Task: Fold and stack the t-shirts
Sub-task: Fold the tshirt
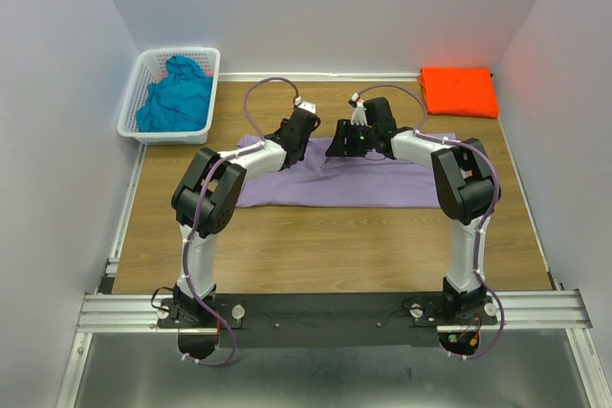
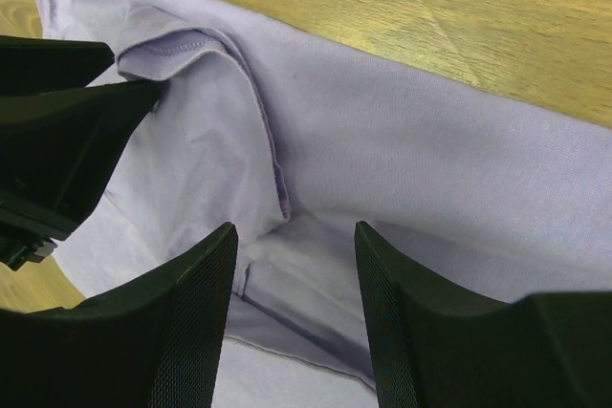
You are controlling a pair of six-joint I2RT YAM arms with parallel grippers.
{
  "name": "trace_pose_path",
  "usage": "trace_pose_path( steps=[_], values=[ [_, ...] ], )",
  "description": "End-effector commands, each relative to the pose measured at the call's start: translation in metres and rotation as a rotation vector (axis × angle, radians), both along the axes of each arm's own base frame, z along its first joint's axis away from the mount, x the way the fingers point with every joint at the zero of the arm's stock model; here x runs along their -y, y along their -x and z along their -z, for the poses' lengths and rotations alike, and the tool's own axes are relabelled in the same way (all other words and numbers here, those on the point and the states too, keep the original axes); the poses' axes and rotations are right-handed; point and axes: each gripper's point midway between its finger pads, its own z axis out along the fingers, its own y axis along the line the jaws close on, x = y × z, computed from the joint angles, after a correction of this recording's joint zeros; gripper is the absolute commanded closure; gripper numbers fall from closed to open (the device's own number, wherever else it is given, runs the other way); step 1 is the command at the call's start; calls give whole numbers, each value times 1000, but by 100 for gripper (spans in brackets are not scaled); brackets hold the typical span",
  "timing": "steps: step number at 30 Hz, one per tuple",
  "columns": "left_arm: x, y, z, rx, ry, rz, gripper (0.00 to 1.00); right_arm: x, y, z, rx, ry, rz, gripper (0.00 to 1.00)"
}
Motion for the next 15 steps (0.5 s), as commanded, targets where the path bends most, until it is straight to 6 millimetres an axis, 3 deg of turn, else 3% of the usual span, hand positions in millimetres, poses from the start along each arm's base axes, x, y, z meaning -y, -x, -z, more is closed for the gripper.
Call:
trace_pose_path(
  steps=[1, 8, 11, 13, 15],
  values=[
    [0, -7, -4, 31, -26, -14, 57, -8, -1, 2, 6, -14, -28, 41],
    [1, -5, 0, 19, -26, -3, 73, -9, -2, -1, 12, -18, -29, 41],
    [-1, -6, -6, 30, -31, -8, 83, -9, -3, -2, 14, -22, -31, 41],
    [-3, -6, -13, 42, -39, -8, 96, -10, -3, -2, 16, -24, -36, 41],
    [-3, -6, -18, 50, -38, 0, 100, -11, -4, -1, 14, -25, -38, 41]
  ],
)
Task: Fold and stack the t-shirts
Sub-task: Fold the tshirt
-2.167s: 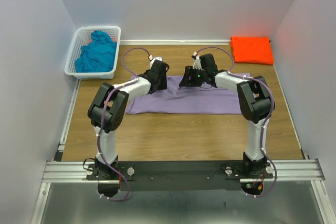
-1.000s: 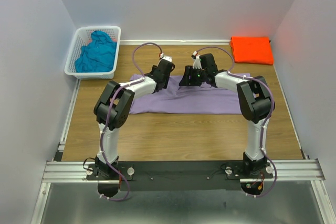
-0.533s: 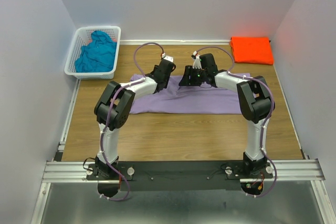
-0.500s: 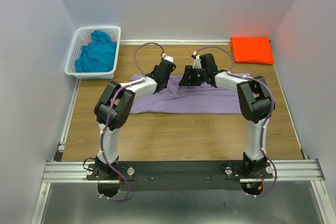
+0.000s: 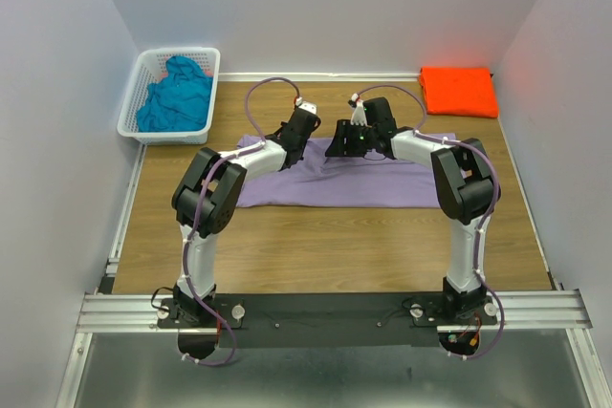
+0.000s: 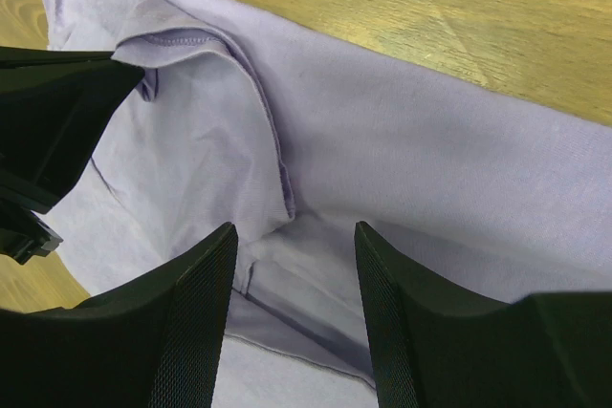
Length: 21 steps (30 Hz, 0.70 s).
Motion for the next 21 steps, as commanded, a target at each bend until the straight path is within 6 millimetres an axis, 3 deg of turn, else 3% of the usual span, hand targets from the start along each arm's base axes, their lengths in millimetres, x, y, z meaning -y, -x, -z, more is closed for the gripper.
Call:
trace_pose_path(
  steps=[1, 7, 21],
  values=[
    [-1, -6, -19, 49, -19, -8, 100, -11, -6, -2, 19, -23, -34, 41],
    [-7, -4, -24, 59, -58, 7, 100, -15, -6, -2, 14, -39, -54, 41],
    [-14, -6, -35, 73, -82, 0, 100, -29, 3, 6, -27, -77, -113, 54]
  ],
)
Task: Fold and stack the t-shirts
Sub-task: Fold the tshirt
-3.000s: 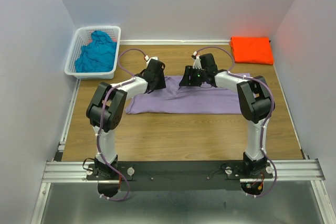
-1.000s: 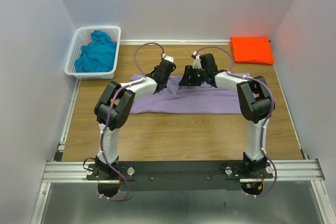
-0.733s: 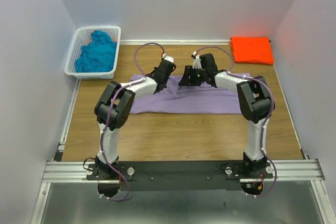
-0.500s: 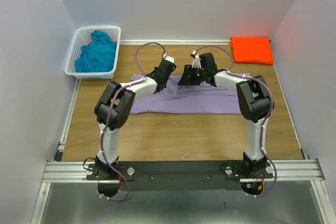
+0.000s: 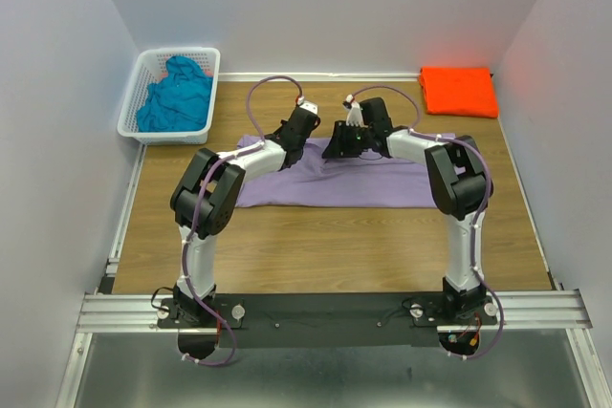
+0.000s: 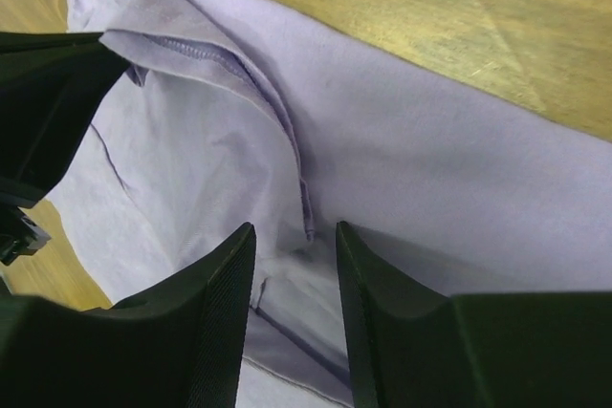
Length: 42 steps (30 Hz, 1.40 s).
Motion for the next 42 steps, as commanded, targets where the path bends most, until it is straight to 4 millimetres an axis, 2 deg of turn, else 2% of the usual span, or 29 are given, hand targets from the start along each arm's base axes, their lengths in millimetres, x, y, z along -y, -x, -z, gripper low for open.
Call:
trace_pose_path(
  steps=[1, 4, 7, 8, 14, 21, 26, 32, 36, 42],
  values=[
    [-4, -4, -25, 49, 0, -20, 100, -15, 4, 2, -4, -28, -52, 55],
    [-4, -4, -24, 48, 2, -20, 100, -15, 6, 6, -10, -22, -53, 60],
    [-4, -3, -24, 45, 1, -19, 100, -14, 4, 6, -3, -16, -48, 73],
    [-5, -3, -24, 45, -1, -20, 100, -14, 2, 4, 7, -13, -45, 79],
    [-16, -6, -32, 61, -16, -34, 100, -12, -13, -16, 87, 5, -26, 96],
    [-24, -10, -43, 86, -23, -46, 100, -14, -26, -28, 145, 12, -30, 96],
    [-32, -10, -38, 78, -45, -61, 100, -10, -34, -21, 167, 58, -24, 96],
    [-32, -13, -35, 72, -46, -57, 100, 2, -39, -19, 191, 138, 1, 96],
    [-30, -15, -30, 64, -49, -47, 100, 6, -35, -21, 195, 159, -8, 95],
    [-33, -16, -39, 80, -58, -53, 100, 6, -28, -25, 201, 173, -20, 95]
  ],
)
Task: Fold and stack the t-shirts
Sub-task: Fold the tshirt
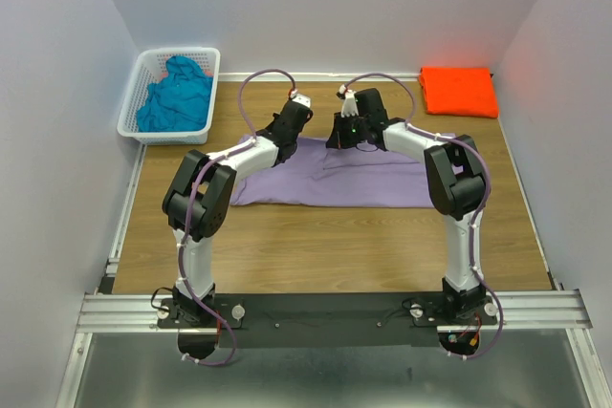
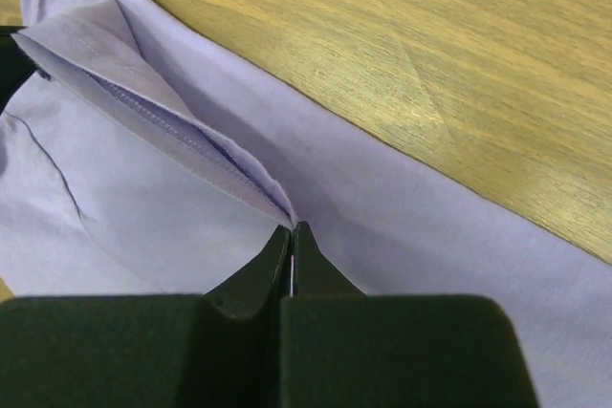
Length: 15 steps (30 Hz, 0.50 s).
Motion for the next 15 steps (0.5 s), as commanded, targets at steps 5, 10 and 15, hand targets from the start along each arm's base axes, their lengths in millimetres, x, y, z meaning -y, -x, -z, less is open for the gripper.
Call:
trace_pose_path(
  steps=[5, 10, 15],
  values=[
    [-13, 0, -18, 44, -29, -37, 100, -4, 12, -20, 56, 50, -25, 94],
    [-19, 9, -16, 39, -31, -50, 100, -9, 22, -22, 62, 62, -43, 93],
    [-24, 16, -5, 19, -46, -58, 100, -15, 31, -21, 60, 63, -65, 93]
  ],
)
